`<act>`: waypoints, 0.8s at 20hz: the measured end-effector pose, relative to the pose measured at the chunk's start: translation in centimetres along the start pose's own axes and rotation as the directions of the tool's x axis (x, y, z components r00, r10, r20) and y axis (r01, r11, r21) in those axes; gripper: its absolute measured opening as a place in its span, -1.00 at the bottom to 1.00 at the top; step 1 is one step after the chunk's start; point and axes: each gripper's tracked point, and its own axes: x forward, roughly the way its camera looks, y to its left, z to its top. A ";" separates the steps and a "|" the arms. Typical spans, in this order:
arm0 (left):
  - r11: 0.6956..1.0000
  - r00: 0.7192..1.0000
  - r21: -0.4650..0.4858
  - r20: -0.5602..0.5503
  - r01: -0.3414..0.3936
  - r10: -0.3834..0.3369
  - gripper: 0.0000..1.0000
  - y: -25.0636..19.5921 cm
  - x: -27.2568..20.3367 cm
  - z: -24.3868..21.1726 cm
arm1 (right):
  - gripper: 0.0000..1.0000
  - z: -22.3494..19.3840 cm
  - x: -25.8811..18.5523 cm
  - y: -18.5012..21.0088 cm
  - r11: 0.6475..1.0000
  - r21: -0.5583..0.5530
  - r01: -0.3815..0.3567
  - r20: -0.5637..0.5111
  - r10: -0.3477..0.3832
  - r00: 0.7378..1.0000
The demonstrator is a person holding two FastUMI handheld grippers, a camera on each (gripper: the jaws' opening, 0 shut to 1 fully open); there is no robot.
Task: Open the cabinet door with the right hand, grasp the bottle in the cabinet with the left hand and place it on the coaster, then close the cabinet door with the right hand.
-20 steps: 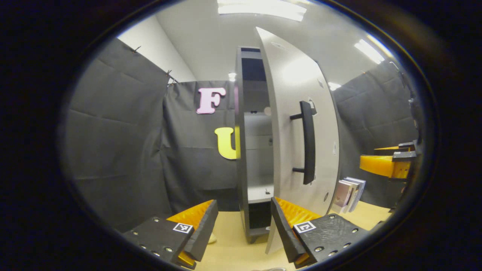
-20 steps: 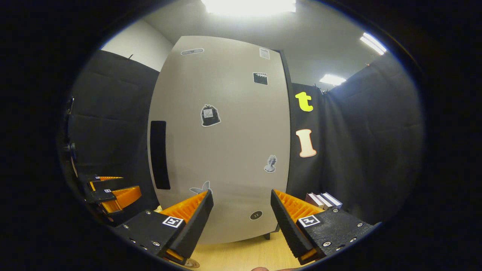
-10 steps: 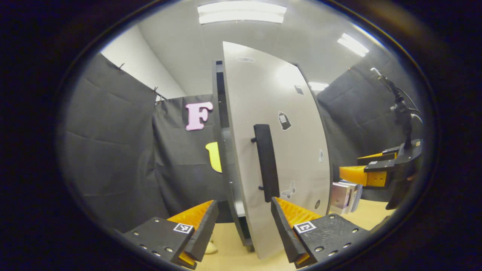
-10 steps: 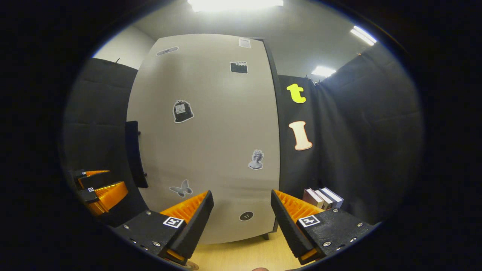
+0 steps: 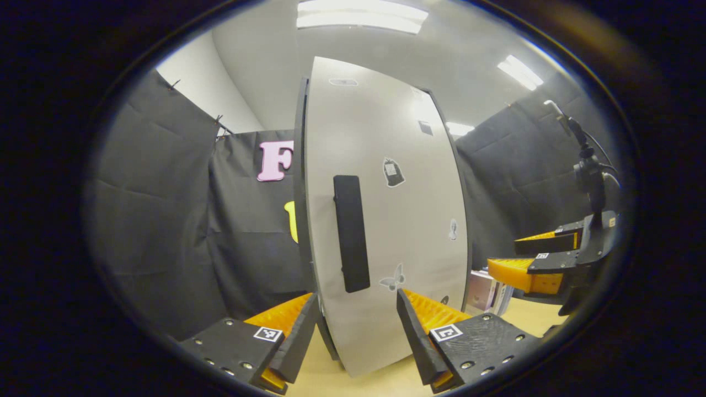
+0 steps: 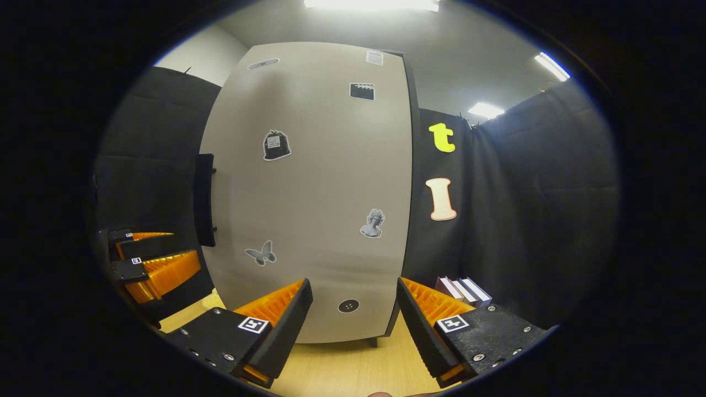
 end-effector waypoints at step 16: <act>1.000 1.000 -0.008 -0.001 0.020 -0.020 0.63 -1.3 0.1 0.2 | 0.89 0.6 0.2 0.7 0.997 -0.028 -0.066 0.028 0.066 0.997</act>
